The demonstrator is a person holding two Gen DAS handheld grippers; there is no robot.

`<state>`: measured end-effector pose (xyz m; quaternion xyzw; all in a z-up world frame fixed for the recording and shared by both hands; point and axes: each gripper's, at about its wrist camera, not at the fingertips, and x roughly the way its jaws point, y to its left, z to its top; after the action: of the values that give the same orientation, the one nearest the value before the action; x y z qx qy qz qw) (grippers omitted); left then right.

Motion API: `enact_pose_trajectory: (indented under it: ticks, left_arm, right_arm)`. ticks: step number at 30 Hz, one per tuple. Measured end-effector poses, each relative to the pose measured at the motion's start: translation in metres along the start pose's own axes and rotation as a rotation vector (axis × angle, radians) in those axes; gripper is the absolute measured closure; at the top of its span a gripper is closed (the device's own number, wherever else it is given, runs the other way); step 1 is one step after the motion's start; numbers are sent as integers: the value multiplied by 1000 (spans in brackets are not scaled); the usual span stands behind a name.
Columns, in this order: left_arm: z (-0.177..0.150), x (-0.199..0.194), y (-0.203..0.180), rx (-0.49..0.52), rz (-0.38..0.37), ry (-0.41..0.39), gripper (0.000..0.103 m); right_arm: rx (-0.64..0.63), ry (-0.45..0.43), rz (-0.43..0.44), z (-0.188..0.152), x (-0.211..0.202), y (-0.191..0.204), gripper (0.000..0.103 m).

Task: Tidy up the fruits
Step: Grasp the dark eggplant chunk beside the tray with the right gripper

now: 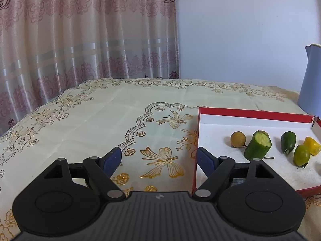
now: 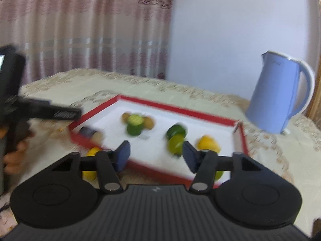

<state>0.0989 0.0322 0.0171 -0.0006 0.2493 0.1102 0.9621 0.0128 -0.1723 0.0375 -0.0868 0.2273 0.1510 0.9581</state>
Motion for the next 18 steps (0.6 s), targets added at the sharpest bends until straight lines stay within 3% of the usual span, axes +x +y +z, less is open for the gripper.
enact_pose_trajectory:
  ticks: [4,9,18]
  left_arm:
    - [-1,0,-1,10,1,6,21]
    - [-1,0,-1,11,0,8,21]
    - [-1,-1,-2,17,-3,6,21]
  right_arm:
    - [14,55,54,-10,11,8,63]
    - [37,60,123,-11,11,16,66]
    - [-15,91,118,-9,25,32,66]
